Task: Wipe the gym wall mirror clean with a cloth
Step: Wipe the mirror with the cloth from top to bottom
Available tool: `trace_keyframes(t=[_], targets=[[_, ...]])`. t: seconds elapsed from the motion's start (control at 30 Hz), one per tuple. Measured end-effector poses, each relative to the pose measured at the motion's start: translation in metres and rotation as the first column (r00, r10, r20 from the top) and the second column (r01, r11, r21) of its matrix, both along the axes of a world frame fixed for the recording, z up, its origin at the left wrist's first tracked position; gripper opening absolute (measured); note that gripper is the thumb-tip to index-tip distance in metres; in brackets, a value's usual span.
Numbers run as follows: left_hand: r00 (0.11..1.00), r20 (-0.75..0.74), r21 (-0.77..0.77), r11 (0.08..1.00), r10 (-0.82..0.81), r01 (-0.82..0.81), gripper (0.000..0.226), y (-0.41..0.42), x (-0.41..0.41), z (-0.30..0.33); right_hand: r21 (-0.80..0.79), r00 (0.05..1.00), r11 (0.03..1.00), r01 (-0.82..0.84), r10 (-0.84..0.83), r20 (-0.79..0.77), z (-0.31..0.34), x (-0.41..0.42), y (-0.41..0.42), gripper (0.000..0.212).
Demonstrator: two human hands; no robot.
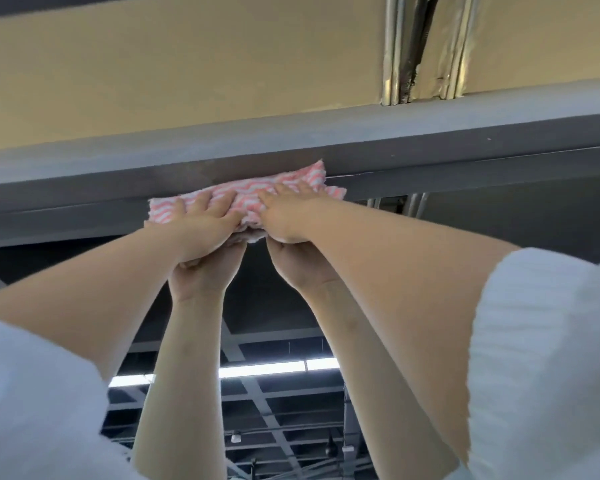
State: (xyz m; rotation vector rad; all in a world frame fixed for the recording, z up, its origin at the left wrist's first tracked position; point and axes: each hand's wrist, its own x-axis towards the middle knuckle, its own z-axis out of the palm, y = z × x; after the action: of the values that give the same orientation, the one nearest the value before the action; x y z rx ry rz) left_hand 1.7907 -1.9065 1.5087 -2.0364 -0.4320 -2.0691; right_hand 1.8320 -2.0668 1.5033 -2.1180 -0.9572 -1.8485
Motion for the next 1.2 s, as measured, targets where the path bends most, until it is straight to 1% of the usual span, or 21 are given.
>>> trace_keyframes(t=[0.07,0.1,0.17,0.2,0.27,0.33,0.37,0.47,0.5,0.6,0.63,0.7,0.77,0.83,0.9,1.0,1.1,1.2], targets=[[1.000,-0.011,0.027,0.999,0.017,-0.016,0.059,-0.019,0.011,0.001,0.029,0.999,0.999,-0.032,0.033,-0.025,-0.002,0.008,-0.014,0.059],[1.000,-0.028,0.032,0.999,0.000,0.001,0.060,-0.031,0.018,0.002,0.048,0.998,0.998,-0.041,0.043,-0.042,-0.005,0.012,-0.026,0.060],[0.997,-0.030,-0.004,0.998,-0.064,0.064,0.071,-0.057,0.031,0.004,0.077,0.998,0.996,-0.040,0.044,-0.053,-0.009,0.023,-0.053,0.060],[0.996,-0.053,-0.025,0.997,-0.071,0.070,0.075,-0.071,0.033,0.005,0.082,0.998,0.996,-0.032,0.036,-0.045,-0.009,0.029,-0.065,0.060],[0.996,-0.091,-0.018,1.000,-0.010,0.008,0.077,-0.101,0.042,0.008,0.100,0.999,0.994,-0.032,0.034,-0.017,-0.007,0.044,-0.096,0.057],[0.992,-0.100,0.038,0.997,0.078,-0.074,0.077,-0.132,0.056,0.008,0.157,0.998,0.986,-0.058,0.062,-0.026,-0.004,0.061,-0.126,0.054],[0.990,-0.101,0.061,0.994,0.094,-0.088,0.078,-0.148,0.066,0.009,0.166,0.998,0.985,-0.052,0.057,-0.025,-0.002,0.070,-0.141,0.055],[0.997,-0.071,0.056,0.998,0.036,-0.032,0.071,-0.197,0.088,0.005,0.079,1.000,0.997,0.003,-0.004,0.013,-0.004,0.089,-0.179,0.064],[0.998,-0.061,0.066,0.998,0.023,-0.019,0.070,-0.214,0.095,0.004,0.063,1.000,0.998,-0.004,0.003,0.013,-0.004,0.095,-0.193,0.064],[0.997,-0.056,0.118,0.992,0.056,-0.049,0.070,-0.259,0.110,-0.003,0.046,0.999,0.998,-0.052,0.051,0.012,-0.009,0.108,-0.224,0.058],[0.996,-0.076,0.102,0.994,0.041,-0.034,0.067,-0.270,0.114,-0.004,0.032,0.999,0.998,-0.053,0.052,0.012,-0.011,0.110,-0.234,0.053],[0.995,-0.103,0.038,0.999,-0.011,0.015,0.061,-0.283,0.121,-0.006,0.019,0.999,0.999,-0.034,0.034,0.007,-0.017,0.116,-0.253,0.046],[0.996,-0.093,0.056,0.998,-0.017,0.023,0.057,-0.288,0.123,-0.011,0.037,1.000,0.999,-0.006,0.007,-0.014,-0.027,0.121,-0.272,0.046],[0.998,-0.064,0.103,0.995,0.019,-0.012,0.054,-0.289,0.122,-0.017,0.049,0.999,0.999,0.014,-0.011,-0.048,-0.039,0.124,-0.288,0.049],[0.996,-0.070,0.060,0.997,0.058,-0.054,0.054,-0.291,0.119,-0.026,0.048,0.998,0.999,0.001,0.002,-0.061,-0.047,0.124,-0.294,0.050],[0.987,-0.111,-0.030,0.993,0.113,-0.117,0.060,-0.296,0.114,-0.036,0.063,0.998,0.996,-0.058,0.060,-0.034,-0.052,0.119,-0.285,0.036],[0.991,-0.108,-0.148,0.984,0.082,-0.098,0.065,-0.294,0.104,-0.046,0.075,0.992,0.990,-0.116,0.112,0.053,-0.057,0.106,-0.264,0.031],[0.992,-0.101,-0.176,0.979,0.082,-0.099,0.069,-0.277,0.093,-0.053,0.118,0.965,0.976,-0.182,0.154,0.213,-0.063,0.086,-0.241,0.040]])
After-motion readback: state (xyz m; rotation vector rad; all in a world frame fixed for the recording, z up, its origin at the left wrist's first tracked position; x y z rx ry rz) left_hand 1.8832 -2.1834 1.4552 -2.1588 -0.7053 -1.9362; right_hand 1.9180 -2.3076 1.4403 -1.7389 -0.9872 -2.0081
